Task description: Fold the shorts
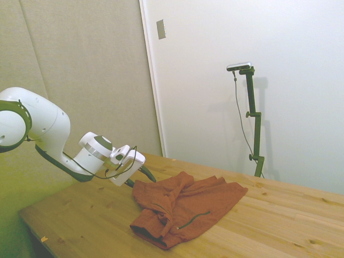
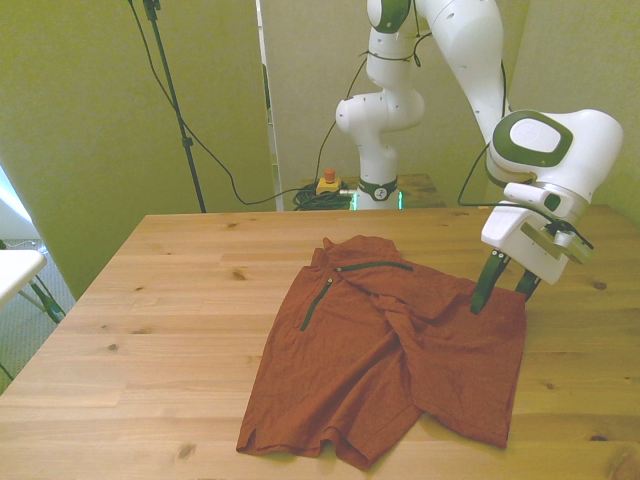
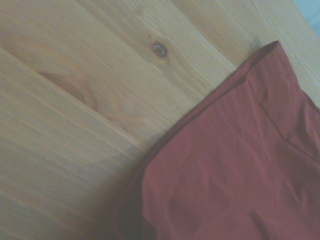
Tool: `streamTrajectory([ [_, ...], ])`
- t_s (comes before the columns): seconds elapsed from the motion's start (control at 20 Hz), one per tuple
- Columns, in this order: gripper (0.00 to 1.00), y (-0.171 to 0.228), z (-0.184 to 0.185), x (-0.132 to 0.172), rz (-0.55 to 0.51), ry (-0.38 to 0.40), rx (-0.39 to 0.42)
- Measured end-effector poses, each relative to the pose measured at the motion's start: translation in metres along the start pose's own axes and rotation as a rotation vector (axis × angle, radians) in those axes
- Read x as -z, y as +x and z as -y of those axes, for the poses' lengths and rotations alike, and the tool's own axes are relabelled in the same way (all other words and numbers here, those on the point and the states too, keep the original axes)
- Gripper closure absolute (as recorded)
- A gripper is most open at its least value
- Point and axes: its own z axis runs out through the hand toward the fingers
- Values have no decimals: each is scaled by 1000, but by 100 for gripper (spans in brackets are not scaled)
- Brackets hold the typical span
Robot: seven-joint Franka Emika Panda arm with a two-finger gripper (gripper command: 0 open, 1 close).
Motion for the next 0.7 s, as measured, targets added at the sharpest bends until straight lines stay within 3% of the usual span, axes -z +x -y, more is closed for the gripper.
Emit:
streamTrajectory([
  [0.7, 100, 0, 31, 6, -29, 60, 20],
])
